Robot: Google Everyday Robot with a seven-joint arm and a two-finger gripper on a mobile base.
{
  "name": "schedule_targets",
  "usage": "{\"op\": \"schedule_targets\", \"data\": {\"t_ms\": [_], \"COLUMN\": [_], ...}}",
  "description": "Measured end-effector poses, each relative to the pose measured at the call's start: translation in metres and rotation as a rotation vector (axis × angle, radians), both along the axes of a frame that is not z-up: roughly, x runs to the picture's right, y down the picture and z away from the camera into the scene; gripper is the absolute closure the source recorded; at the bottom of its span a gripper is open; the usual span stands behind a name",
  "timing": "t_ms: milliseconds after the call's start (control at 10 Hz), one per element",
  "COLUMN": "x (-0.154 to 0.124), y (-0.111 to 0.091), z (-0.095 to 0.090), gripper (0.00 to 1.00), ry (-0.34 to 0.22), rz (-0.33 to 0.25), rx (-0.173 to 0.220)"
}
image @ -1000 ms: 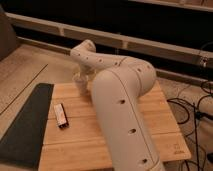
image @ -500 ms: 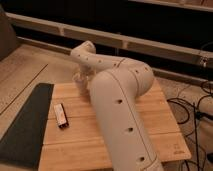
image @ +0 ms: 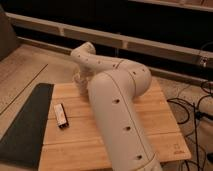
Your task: Place the ceramic cup in the ceramic bowl
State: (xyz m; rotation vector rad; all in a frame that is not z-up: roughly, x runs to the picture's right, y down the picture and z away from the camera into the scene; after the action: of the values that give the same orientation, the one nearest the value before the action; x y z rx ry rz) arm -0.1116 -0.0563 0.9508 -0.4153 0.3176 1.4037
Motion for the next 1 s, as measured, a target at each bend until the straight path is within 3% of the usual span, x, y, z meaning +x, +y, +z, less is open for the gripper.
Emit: {"op": "schedule_targets", "data": {"t_ms": [200,300,700,900,1000], "x": [-0.002,-0.0036,-0.0053,-0.006,-0.0059], "y": [0.002,0.0027,0.004,0.0043,0.004], "z": [0.003,0.0041,0.0079,0.0072,0.0065], "gripper": [0.36,0.42,0.84,0.99,1.0], "ry": [-0.001,-0.004,-0.005,-0.005,-0.005], "rz": [-0.004,-0.006,-0.013,-0.009,-0.007], "rx": [-0.007,-0.01,-0.018,-0.025,-0.027]}}
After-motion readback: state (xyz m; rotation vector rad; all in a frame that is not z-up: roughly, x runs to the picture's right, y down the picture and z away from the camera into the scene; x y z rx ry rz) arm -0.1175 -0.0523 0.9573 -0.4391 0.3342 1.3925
